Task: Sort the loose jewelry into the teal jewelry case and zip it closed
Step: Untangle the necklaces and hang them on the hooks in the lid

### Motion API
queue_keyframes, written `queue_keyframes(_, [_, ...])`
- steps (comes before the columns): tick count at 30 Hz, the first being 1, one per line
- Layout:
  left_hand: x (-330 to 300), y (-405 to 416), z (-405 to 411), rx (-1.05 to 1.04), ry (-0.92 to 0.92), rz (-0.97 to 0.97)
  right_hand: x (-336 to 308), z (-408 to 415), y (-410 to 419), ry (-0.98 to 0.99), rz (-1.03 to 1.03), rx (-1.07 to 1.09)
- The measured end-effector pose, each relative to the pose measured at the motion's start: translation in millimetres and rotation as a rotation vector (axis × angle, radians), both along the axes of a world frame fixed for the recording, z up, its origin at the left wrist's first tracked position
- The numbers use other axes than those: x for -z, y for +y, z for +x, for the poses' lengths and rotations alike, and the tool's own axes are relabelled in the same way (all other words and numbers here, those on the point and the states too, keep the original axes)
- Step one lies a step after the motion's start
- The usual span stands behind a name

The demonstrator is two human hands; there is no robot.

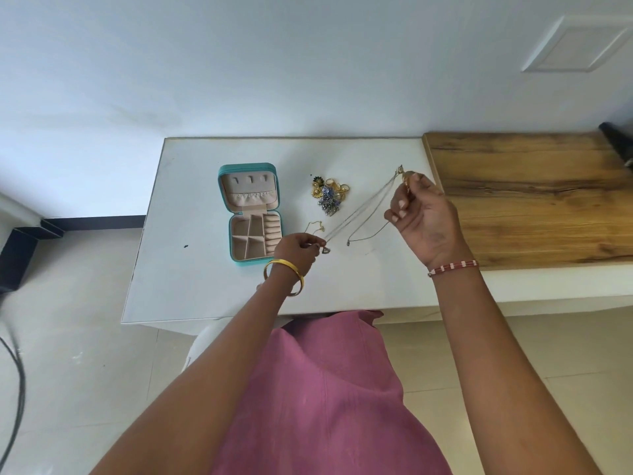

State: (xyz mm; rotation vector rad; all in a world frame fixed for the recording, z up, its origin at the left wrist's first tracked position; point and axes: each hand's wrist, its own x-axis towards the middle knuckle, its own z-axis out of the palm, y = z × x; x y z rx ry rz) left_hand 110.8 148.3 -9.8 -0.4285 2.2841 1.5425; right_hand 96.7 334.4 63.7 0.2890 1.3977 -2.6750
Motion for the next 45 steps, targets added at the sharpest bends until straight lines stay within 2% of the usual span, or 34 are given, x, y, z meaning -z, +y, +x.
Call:
queue_keyframes(7, [5,-1,-1,0.042,0.019,-0.259,3,-4,8,-0.044,-0.029,0.08])
queue_keyframes(13, [4,2,2,0.147,-0.003,-0.34,13,5,-6,-0.118,0.102,0.004])
queue_keyframes(15, [-3,8,2,0.175,0.078,-0.288,14,9,-12,-0.117,0.19,-0.055])
queue_keyframes(19, [-30,26,3,0.114,0.27,0.047,13,15,-21,-0.079,0.394,-0.134])
queue_keyframes(23, [-48,28,5,0.094,0.276,0.238,9,17,-25,-0.015,0.569,-0.144])
queue_keyframes(36, [-48,13,5,-0.018,0.349,0.004,2,19,-30,0.092,1.056,-0.191])
queue_keyframes(45, [-52,17,8,0.008,0.303,0.103,3,22,-34,0.098,1.055,-0.216])
